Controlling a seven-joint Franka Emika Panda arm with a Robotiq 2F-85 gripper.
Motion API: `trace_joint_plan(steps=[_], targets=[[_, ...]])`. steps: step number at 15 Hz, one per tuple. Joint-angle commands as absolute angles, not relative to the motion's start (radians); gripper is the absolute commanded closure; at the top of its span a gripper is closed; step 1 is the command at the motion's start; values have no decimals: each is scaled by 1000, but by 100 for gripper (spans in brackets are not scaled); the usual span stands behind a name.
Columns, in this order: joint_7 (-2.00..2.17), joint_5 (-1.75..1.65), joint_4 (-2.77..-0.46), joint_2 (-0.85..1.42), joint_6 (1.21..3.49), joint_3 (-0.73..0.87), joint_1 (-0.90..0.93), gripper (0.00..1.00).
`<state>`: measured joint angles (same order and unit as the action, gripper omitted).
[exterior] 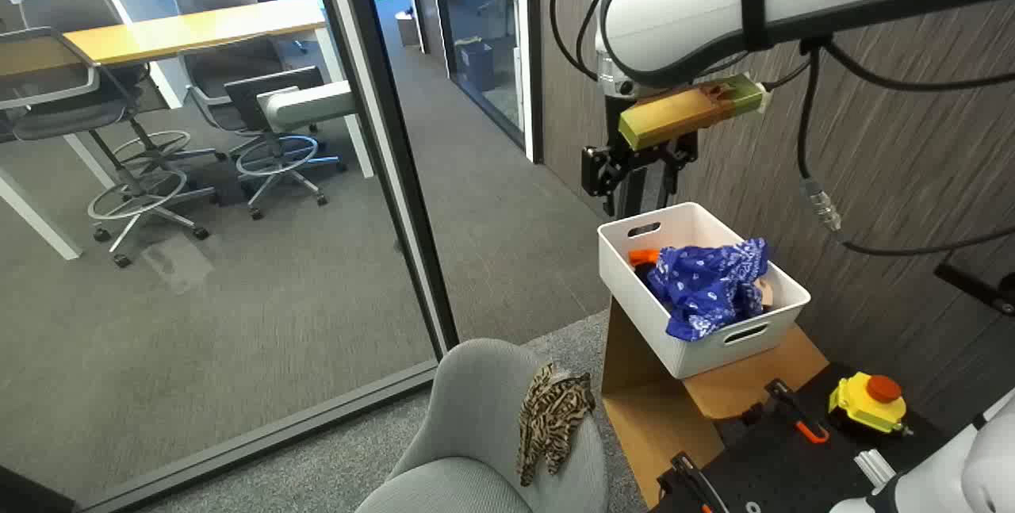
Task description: Remove the blue bandana from the basket and put it on the chair.
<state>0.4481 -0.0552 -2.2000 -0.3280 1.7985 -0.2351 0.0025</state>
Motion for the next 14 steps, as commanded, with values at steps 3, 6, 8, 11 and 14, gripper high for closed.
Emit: trace_joint_plan(steps=[3, 6, 8, 11, 14], targets=[[453, -61, -2187, -330, 1796, -217, 24, 0], [448, -62, -2195, -336, 1805, -211, 21, 0], [430, -63, -2215, -344, 1807, -190, 14, 0], [415, -54, -2264, -365, 1826, -133, -10, 0], [422, -33, -2318, -381, 1875, -52, -53, 0]])
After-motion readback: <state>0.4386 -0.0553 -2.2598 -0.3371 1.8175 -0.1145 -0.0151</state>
